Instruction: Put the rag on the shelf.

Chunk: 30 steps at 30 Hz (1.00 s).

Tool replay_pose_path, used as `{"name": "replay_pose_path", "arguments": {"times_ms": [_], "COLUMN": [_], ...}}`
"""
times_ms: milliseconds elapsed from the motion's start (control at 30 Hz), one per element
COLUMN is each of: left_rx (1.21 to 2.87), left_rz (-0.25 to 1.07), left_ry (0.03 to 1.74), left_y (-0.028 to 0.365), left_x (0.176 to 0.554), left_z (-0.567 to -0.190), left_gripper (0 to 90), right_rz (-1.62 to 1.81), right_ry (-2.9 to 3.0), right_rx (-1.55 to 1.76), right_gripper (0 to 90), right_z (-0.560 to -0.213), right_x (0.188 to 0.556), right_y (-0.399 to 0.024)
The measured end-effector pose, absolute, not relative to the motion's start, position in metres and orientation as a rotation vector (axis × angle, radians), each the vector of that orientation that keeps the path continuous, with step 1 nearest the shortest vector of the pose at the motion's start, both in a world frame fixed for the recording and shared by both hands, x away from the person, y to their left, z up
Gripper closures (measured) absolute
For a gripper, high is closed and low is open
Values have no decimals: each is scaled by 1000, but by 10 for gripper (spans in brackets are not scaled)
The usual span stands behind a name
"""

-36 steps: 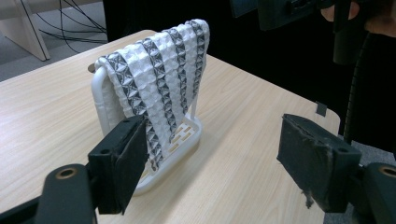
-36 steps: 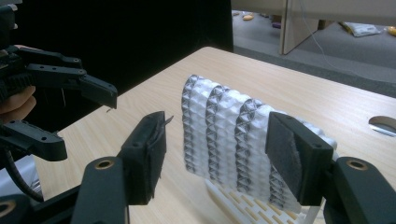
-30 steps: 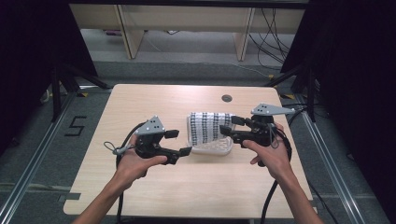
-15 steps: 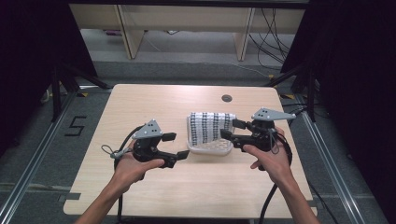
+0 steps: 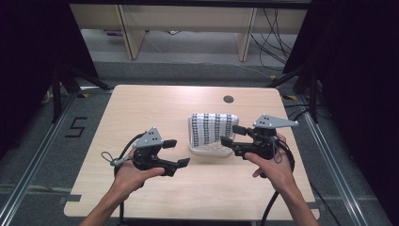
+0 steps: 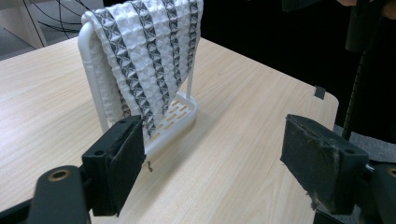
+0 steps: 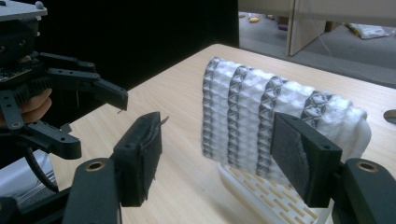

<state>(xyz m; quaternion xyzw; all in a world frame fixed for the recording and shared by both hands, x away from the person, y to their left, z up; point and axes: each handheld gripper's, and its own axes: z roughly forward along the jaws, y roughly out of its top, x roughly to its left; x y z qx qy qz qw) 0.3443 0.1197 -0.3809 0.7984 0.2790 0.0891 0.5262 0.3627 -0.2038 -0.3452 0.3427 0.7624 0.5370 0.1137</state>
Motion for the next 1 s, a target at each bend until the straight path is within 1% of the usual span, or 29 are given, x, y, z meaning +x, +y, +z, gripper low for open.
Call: {"name": "replay_pose_path", "arguments": {"times_ms": [300, 400, 433, 467, 1000], "left_rx": [1909, 1904, 1905, 1906, 1926], "left_rz": [212, 208, 210, 209, 198], "left_ry": [669, 684, 685, 685, 712], "left_y": [124, 126, 127, 128, 134], "left_x": [337, 337, 337, 337, 332], "left_z": [-386, -390, -391, -392, -415], "left_gripper": [207, 207, 207, 207, 207], "right_rz": [1576, 1581, 1574, 1597, 1595], "right_ry": [2250, 2251, 2239, 2245, 2274], "right_rx": [1015, 1017, 972, 1021, 989], "right_gripper": [327, 326, 325, 325, 325], "right_z": [-349, -350, -351, -352, -365], "right_x": [355, 352, 353, 350, 343], "right_y": [-204, -204, -205, -203, -203]}}
